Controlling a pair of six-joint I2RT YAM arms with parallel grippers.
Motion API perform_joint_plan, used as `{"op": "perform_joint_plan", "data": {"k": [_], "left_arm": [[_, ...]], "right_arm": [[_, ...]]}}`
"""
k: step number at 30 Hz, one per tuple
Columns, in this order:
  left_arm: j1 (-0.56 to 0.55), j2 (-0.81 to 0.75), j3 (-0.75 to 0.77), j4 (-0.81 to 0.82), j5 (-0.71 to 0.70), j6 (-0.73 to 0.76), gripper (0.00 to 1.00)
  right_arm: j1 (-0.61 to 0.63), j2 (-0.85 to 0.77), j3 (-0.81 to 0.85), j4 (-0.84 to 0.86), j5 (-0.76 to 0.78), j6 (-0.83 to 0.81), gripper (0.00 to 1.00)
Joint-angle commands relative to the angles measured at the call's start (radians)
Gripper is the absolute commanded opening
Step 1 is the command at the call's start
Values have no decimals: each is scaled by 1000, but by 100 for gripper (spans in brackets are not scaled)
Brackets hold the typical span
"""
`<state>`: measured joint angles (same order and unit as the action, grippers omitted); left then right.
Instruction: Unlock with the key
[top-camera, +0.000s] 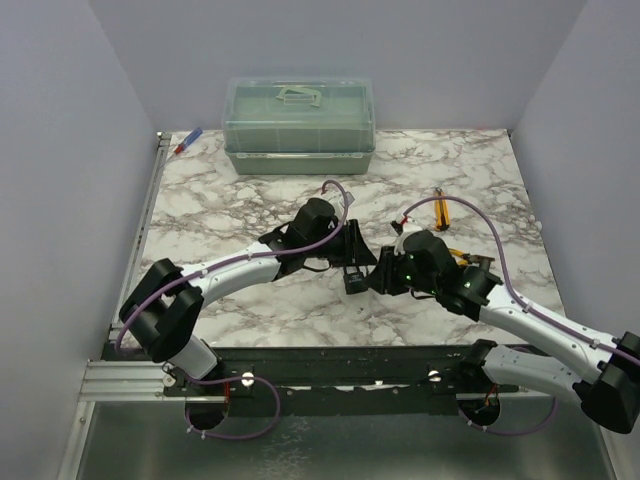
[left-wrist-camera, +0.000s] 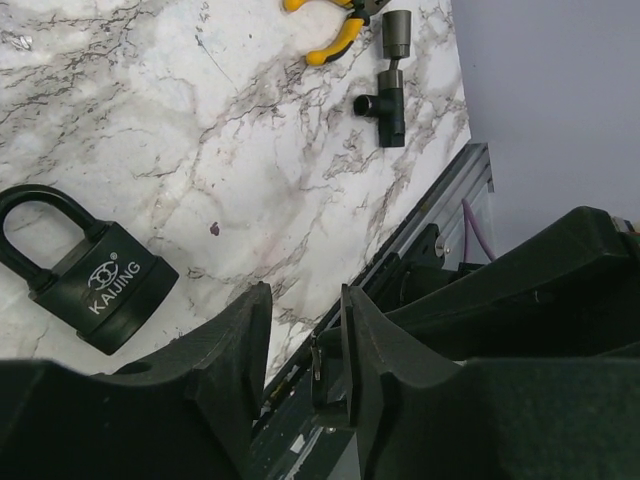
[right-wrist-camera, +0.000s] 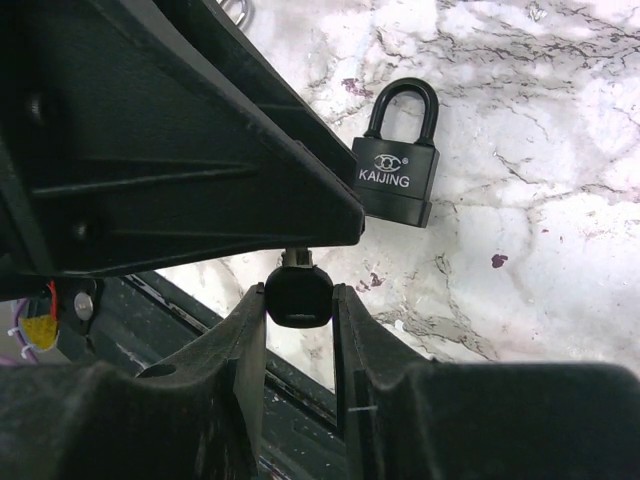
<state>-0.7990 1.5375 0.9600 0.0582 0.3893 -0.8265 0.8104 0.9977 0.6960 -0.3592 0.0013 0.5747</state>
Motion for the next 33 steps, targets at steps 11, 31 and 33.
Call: {"op": "perform_joint_plan", "data": {"k": [11, 31, 33], "left_arm": [[-24, 11, 13, 69, 15, -75, 0], [49, -188, 28, 42, -55, -35, 0], [59, -212, 27, 42, -44, -43, 0]], "right_arm": [[9, -48, -25, 51, 32, -2, 16], [7, -277, -202, 421, -59, 236, 100], [7, -287, -213, 479, -77, 252, 100]]}}
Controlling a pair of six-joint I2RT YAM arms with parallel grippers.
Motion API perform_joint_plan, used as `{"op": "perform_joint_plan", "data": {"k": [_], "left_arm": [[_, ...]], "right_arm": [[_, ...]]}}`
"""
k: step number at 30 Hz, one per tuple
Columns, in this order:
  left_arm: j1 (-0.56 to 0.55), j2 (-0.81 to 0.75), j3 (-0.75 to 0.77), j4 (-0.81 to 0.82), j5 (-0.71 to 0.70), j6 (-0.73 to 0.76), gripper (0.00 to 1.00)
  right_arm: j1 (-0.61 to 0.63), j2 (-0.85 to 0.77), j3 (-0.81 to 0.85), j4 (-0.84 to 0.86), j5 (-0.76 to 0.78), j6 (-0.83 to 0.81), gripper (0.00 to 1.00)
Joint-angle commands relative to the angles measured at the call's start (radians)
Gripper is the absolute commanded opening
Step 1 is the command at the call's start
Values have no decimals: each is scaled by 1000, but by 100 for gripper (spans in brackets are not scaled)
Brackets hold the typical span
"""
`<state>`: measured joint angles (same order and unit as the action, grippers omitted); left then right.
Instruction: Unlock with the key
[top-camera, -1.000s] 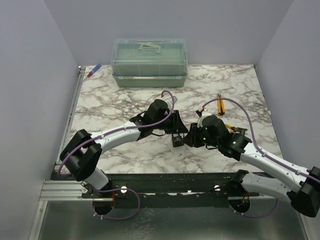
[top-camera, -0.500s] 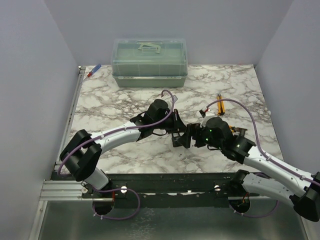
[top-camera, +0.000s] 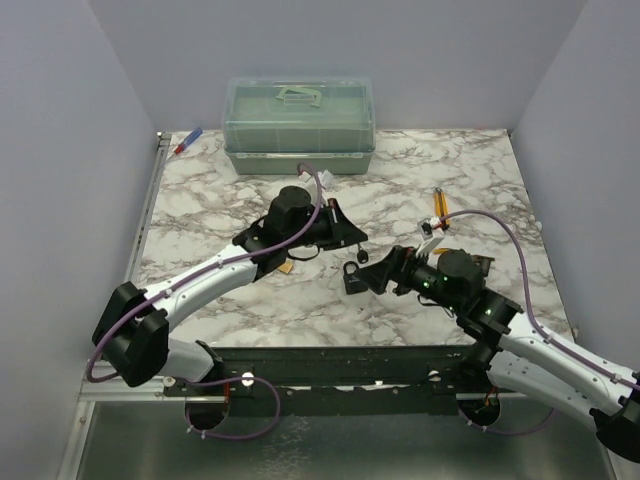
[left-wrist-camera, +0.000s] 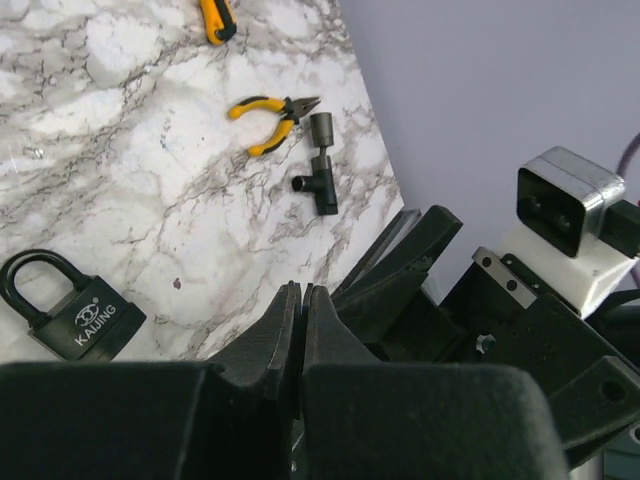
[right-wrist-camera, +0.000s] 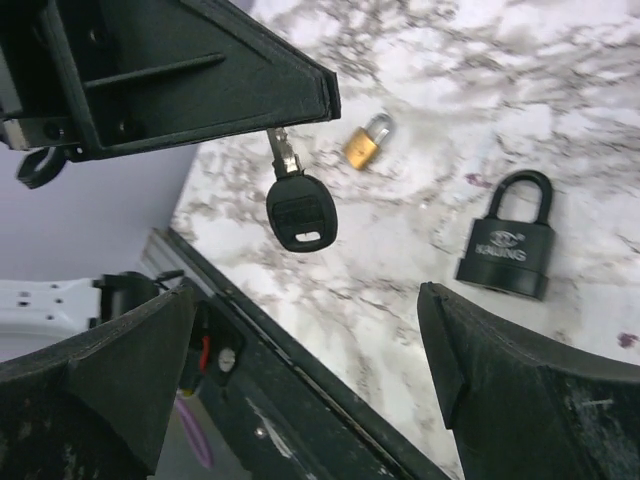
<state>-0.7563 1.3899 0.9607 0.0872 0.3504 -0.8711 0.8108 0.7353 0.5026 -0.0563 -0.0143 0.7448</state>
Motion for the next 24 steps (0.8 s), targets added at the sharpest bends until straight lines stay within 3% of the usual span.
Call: {"op": "perform_joint_plan", "data": {"k": [1, 7, 24], "left_arm": [[22, -73, 26, 13, 2, -3, 0], [31, -134, 15, 42, 50, -33, 0], [32, -216, 0, 106, 117, -110, 0]], "right_arm": [[7, -33, -28, 203, -69, 87, 99], [7, -99, -122, 465, -101, 135, 85], [7, 9, -49, 633, -137, 146, 55]]}}
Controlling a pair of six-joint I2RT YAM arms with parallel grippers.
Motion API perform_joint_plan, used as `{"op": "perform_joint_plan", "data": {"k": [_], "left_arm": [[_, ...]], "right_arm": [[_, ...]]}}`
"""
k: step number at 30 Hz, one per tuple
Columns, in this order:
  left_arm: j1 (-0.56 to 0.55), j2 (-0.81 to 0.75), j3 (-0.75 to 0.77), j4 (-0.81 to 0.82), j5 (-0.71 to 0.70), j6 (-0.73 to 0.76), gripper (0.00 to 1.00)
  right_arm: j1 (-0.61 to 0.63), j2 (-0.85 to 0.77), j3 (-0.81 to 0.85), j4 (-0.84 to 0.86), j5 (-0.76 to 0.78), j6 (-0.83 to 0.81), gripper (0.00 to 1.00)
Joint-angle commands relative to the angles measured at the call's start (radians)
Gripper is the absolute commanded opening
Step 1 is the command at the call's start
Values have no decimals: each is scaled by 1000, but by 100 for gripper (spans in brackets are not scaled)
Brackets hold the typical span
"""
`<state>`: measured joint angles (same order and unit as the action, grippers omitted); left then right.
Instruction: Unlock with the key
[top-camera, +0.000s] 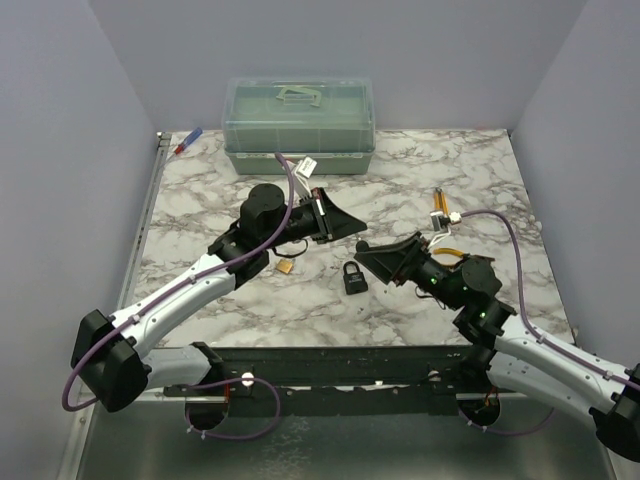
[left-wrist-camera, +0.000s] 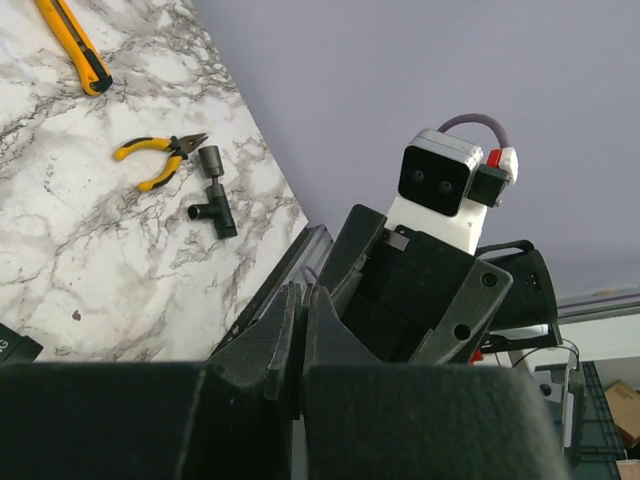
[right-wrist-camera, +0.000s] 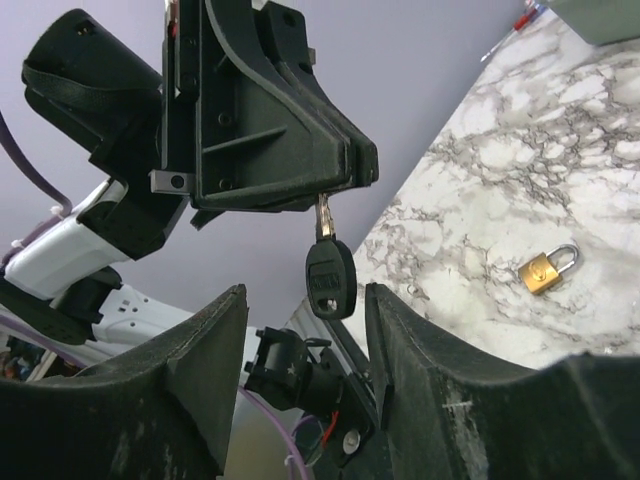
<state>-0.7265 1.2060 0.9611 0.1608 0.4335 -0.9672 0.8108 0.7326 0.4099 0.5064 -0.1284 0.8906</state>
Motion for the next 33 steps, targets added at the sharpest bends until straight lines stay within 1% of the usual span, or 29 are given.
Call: {"op": "perform_joint_plan", "data": {"k": [1, 10, 16, 20, 26, 33], "left_arm": [[3, -33, -2, 35, 35, -15, 0], [3, -44, -20, 50, 32, -22, 0], [3, -45, -27, 51, 30, -23, 0], [3, -46, -28, 52, 28, -24, 0], [3, -52, -31, 55, 25, -27, 0], [4, -53, -34, 56, 24, -26, 0]], "right_arm": [[7, 17, 48, 71, -24, 1, 53], [7, 34, 61, 74, -15, 7, 37], [7, 36, 64, 76, -9, 8, 34], [7, 30, 63, 76, -1, 11, 34], [7, 13, 56, 80, 10, 15, 39], [7, 13, 57, 84, 8, 18, 38]]}}
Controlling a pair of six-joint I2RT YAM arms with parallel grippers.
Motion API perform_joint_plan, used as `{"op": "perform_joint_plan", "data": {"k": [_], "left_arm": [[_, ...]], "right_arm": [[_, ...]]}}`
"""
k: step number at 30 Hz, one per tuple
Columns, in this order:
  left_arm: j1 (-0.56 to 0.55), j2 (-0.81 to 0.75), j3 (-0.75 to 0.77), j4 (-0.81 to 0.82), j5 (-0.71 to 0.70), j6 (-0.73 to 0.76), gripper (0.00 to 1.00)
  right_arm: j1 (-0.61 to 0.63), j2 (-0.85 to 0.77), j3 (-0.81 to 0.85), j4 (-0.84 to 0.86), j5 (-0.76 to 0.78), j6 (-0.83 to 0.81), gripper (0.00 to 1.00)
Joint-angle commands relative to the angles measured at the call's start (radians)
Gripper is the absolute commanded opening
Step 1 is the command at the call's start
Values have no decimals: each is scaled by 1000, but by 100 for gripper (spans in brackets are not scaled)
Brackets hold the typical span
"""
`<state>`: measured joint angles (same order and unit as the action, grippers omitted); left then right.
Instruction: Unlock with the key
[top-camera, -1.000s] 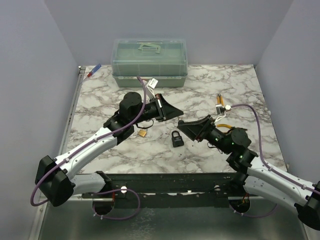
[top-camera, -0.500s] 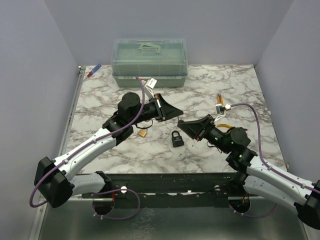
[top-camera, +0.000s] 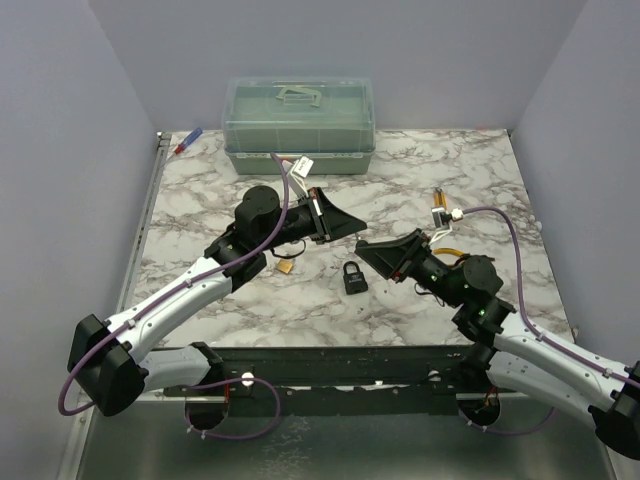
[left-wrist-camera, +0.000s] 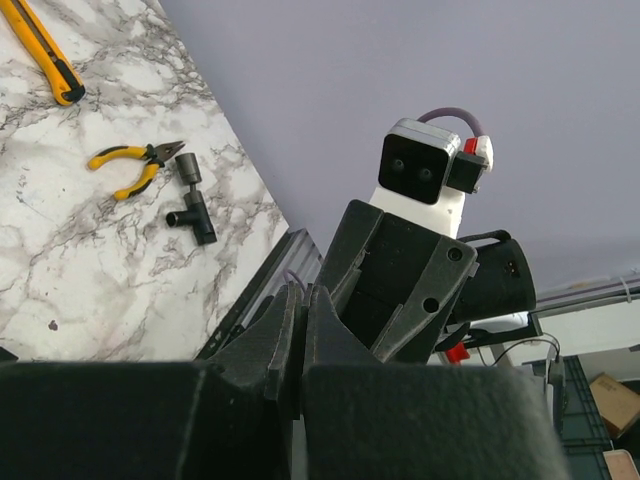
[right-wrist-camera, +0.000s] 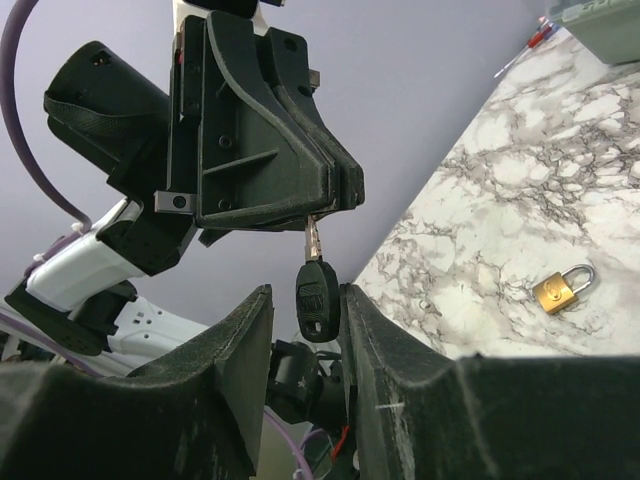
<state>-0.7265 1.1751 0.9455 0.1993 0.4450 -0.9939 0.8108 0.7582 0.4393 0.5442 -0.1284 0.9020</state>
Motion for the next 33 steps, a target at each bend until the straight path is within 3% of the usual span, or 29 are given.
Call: {"op": "perform_joint_plan", "data": {"k": [1, 14, 20, 22, 25, 28, 33], "left_arm": [[3, -21, -19, 19, 12, 1, 0], [3, -19, -29, 26, 11, -3, 0], [4, -18, -40, 28, -3, 1, 0], [3, -16, -43, 21, -14, 6, 0], [4, -8, -45, 5, -24, 17, 14], [5, -2, -43, -17, -35, 28, 42], [6, -8, -26, -117, -107, 69, 76]], "right_arm": [[7, -14, 27, 48, 9, 7, 37], [7, -16, 33, 56, 21, 3, 30], [7, -16, 31, 69, 19, 6, 4], [7, -18, 30, 61, 22, 6, 0], [7, -26, 24, 48, 34, 6, 0], [7, -35, 24, 12, 48, 6, 0], [7, -65, 25, -114, 118, 11, 0]]}}
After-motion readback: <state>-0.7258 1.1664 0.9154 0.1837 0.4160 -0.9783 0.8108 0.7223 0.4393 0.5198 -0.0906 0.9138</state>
